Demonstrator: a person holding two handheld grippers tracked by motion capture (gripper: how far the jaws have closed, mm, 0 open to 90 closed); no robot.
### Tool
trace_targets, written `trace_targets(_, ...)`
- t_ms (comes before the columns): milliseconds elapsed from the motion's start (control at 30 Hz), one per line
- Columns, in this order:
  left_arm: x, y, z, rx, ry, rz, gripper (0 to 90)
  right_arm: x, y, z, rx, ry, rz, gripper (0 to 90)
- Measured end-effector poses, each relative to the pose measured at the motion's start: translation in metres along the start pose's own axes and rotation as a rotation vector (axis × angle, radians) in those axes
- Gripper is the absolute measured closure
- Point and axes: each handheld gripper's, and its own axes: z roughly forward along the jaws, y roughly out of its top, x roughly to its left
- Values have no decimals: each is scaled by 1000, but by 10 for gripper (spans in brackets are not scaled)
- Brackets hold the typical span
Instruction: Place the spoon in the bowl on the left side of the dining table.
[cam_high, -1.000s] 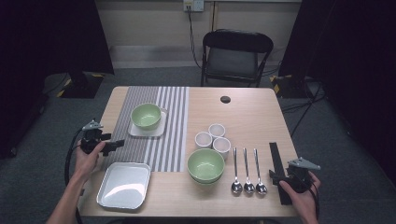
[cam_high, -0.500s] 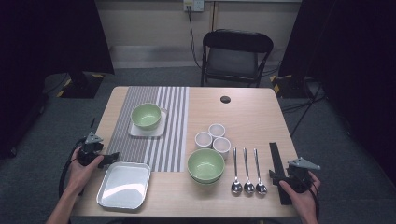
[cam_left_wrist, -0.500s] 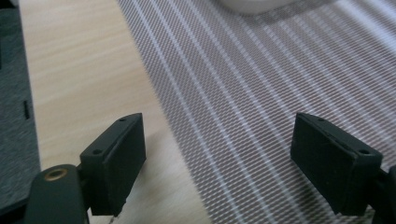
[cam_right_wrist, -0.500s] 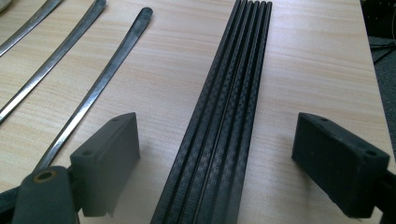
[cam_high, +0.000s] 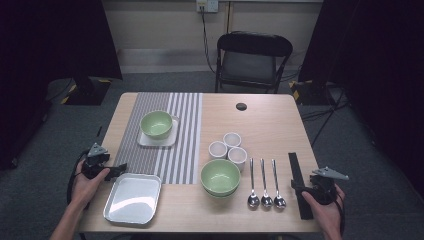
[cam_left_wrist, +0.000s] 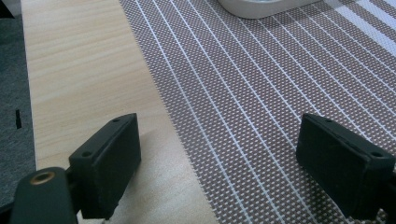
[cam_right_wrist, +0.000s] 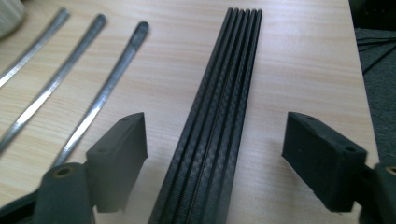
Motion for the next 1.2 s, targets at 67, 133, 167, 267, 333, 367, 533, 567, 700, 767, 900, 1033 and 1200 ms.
trace_targets(67, 0, 0, 0, 0, 0, 0, 135, 1, 4, -4, -13, 7, 7, 210)
trace_targets(133, 0, 0, 0, 1, -1, -1, 135, 3, 7, -7, -22, 6, 10, 211)
trace_targets(167, 0, 0, 0, 1, -1, -1, 134, 5, 9, -9, -25, 6, 16, 212)
trace_targets(267, 0, 0, 0, 1, 0, -1, 134, 8, 15, -15, -51, 23, 30, 284)
trace_targets(333, 0, 0, 0, 0, 0, -1, 134, 11, 18, -19, -68, 29, 44, 282)
trace_targets(367, 0, 0, 0, 0, 0, -2, 134, 13, 19, -21, -74, 35, 45, 299)
trace_targets(533, 1, 0, 0, 1, -4, 0, 133, 25, 22, -22, -67, 64, 8, 381)
trace_targets(567, 1, 0, 0, 2, -7, 0, 132, 32, 22, -20, -52, 78, -12, 443)
trace_targets(700, 0, 0, 0, 2, -2, -2, 131, 39, 20, -14, -22, 85, -17, 525)
trace_targets(767, 0, 0, 0, 1, 0, -1, 130, 42, 19, -12, -14, 91, -22, 578)
trace_targets(900, 0, 0, 0, 2, 1, -1, 130, 48, 16, -8, 7, 102, -29, 644)
trace_targets(1033, 0, 0, 0, 2, 1, -1, 129, 54, 14, -7, 19, 111, -41, 691)
trace_targets(1200, 0, 0, 0, 2, 0, -2, 129, 55, 11, -6, 48, 128, -69, 697)
